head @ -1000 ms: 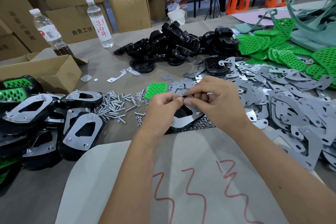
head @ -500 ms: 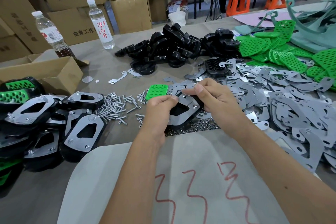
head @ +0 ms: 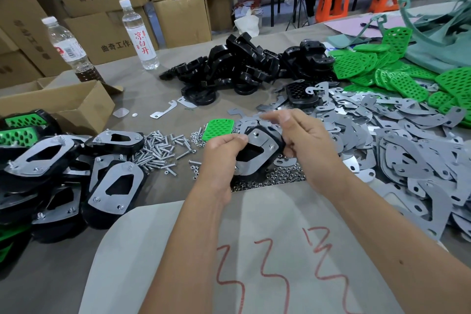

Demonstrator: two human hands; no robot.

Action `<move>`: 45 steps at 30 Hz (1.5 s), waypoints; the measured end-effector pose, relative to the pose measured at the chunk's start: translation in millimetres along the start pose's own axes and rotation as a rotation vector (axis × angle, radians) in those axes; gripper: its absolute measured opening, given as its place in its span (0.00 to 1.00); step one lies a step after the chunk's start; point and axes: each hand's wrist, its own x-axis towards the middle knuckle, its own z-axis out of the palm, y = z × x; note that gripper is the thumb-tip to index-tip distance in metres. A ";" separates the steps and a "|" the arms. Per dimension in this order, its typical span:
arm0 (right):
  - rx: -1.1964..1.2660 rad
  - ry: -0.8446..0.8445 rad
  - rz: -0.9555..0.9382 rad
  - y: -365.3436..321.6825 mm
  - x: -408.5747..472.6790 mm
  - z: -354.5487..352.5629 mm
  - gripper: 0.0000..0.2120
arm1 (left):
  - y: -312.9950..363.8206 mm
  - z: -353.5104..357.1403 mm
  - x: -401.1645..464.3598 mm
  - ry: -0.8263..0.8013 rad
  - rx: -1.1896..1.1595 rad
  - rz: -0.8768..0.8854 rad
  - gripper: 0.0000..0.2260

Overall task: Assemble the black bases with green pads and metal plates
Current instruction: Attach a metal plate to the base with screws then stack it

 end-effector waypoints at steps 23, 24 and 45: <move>-0.593 0.002 -0.369 -2.8 -1.0 5.8 0.08 | 0.0 10.6 -6.9 0.216 0.507 0.474 0.05; -0.607 0.001 -0.376 -3.1 -0.8 5.6 0.07 | 0.0 11.5 -6.7 0.205 0.487 0.484 0.06; -0.703 0.099 -0.362 3.5 2.5 5.7 0.11 | -1.1 22.8 -16.0 0.216 0.335 0.496 0.18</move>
